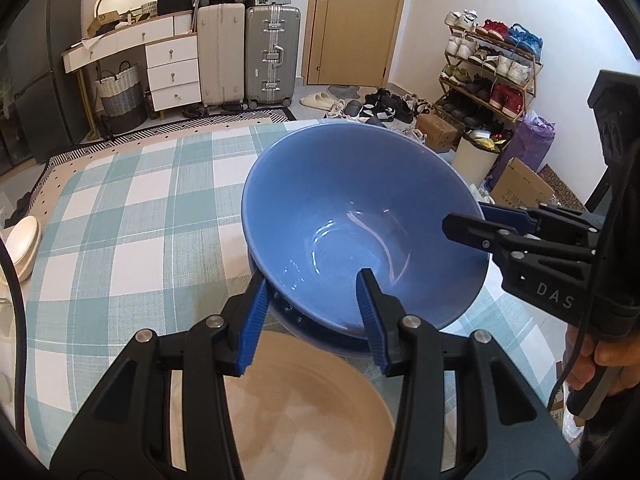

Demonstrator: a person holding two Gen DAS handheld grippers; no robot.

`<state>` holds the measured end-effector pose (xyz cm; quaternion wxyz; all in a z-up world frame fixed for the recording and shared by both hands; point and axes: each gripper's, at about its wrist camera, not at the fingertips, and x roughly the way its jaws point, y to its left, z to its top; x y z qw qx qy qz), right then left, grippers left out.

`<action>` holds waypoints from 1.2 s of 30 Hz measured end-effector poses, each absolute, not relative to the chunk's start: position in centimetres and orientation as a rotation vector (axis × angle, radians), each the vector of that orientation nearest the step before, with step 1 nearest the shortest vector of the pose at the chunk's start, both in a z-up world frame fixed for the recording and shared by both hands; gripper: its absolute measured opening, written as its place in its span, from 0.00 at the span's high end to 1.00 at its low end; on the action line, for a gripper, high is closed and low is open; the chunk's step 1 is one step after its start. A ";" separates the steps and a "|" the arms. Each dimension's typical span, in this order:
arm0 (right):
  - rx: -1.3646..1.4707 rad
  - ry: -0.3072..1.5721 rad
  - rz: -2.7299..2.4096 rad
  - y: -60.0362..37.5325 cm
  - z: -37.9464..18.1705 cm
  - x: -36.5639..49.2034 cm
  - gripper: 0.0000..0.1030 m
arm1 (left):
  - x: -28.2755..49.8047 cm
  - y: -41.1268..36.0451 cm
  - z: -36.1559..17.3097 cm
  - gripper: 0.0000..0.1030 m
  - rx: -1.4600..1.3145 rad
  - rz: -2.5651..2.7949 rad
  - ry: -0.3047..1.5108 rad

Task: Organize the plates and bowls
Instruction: 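Lift the blue bowls with both tools and carry them over the cream plate stack, then lower the bowls onto the plates and open both tools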

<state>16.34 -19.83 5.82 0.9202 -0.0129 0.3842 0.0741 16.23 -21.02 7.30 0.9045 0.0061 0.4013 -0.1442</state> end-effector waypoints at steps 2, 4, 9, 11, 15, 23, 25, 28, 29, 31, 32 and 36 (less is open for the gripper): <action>-0.030 0.793 0.148 -19.8 5.5 16.4 0.69 | 16.2 -21.4 7.0 0.60 0.022 -0.293 0.829; -0.029 0.799 0.148 -19.8 5.3 16.4 0.69 | 16.5 -21.6 6.6 0.60 0.032 -0.285 0.830; -0.051 0.800 0.135 -19.4 4.8 16.5 0.69 | 16.9 -21.8 5.7 0.60 0.059 -0.268 0.827; -0.065 0.798 0.126 -19.1 4.5 16.5 0.69 | 17.0 -21.9 5.5 0.60 0.071 -0.261 0.828; -0.077 0.799 0.111 -18.8 4.3 16.4 0.69 | 17.4 -22.2 4.9 0.60 0.078 -0.261 0.832; -0.079 0.805 0.101 -18.8 4.0 16.4 0.68 | 17.2 -23.0 4.6 0.60 0.115 -0.252 0.824; -0.076 0.805 0.100 -18.8 4.0 16.4 0.68 | 17.1 -23.0 4.5 0.60 0.128 -0.249 0.822; -0.072 0.809 0.099 -18.9 3.8 16.4 0.68 | 17.0 -23.0 4.5 0.59 0.125 -0.250 0.823; -0.067 0.810 0.099 -18.9 3.7 16.3 0.68 | 17.1 -23.0 4.5 0.59 0.124 -0.252 0.826; -0.053 0.816 0.096 -19.0 3.5 16.3 0.68 | 17.2 -22.8 4.5 0.59 0.114 -0.259 0.834; -0.051 0.816 0.094 -19.0 3.5 16.2 0.68 | 17.2 -22.6 4.5 0.59 0.105 -0.263 0.837; -0.070 0.807 0.082 -18.9 3.1 15.8 0.67 | 17.4 -22.3 4.4 0.54 0.096 -0.268 0.845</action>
